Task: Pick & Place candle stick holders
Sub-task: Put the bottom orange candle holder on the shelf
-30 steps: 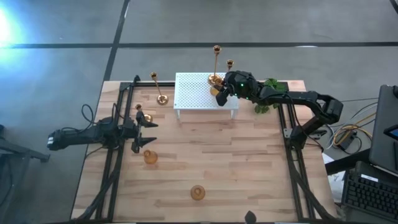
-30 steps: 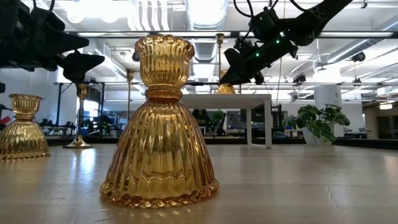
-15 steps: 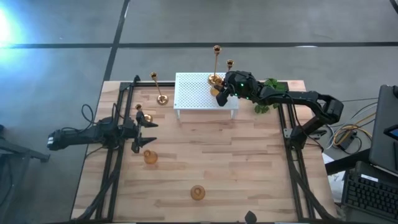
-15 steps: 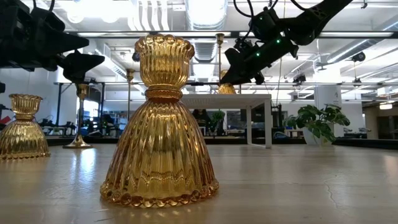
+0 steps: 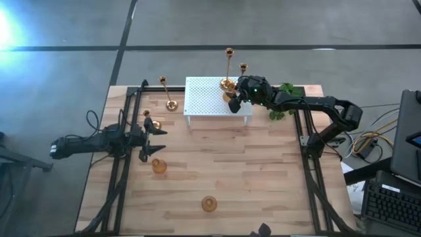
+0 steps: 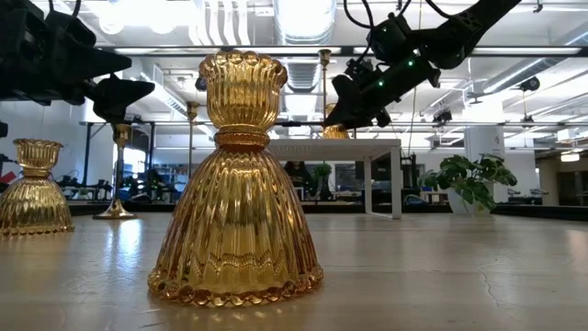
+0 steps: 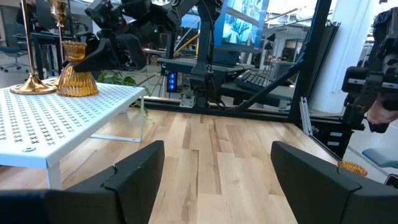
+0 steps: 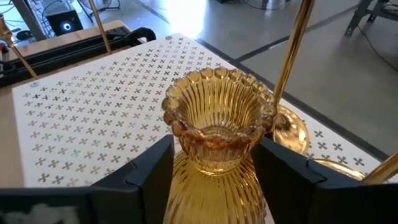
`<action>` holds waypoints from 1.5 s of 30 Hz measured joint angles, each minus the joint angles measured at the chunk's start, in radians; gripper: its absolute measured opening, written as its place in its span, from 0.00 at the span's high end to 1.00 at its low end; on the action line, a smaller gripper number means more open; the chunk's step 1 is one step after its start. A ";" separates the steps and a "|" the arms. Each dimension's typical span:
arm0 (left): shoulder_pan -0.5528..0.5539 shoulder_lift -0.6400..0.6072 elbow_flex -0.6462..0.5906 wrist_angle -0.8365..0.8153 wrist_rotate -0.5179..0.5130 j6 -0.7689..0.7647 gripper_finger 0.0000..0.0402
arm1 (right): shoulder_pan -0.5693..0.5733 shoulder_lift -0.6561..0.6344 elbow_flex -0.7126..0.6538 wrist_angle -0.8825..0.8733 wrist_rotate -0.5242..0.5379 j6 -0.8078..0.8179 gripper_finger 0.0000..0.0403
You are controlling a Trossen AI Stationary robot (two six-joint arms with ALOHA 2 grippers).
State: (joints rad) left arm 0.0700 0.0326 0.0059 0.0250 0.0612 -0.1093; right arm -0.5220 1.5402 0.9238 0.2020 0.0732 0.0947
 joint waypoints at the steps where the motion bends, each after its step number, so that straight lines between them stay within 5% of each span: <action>1: 0.000 0.000 0.000 0.000 0.000 0.000 0.25 | 0.000 0.000 0.000 0.004 -0.001 -0.005 0.47; 20: 0.000 0.000 0.000 0.000 0.000 0.000 0.25 | 0.000 -0.032 0.001 0.001 -0.007 0.008 0.21; 35: 0.000 0.000 0.000 0.000 0.000 0.000 0.25 | 0.051 -0.225 0.001 -0.291 -0.006 0.028 0.29; 45: 0.000 0.000 0.000 0.000 0.000 0.000 0.25 | 0.334 -0.440 0.000 -0.625 -0.099 0.105 0.38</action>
State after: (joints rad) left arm 0.0700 0.0326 0.0059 0.0250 0.0612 -0.1093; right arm -0.1877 1.1005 0.9241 -0.4226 -0.0260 0.1993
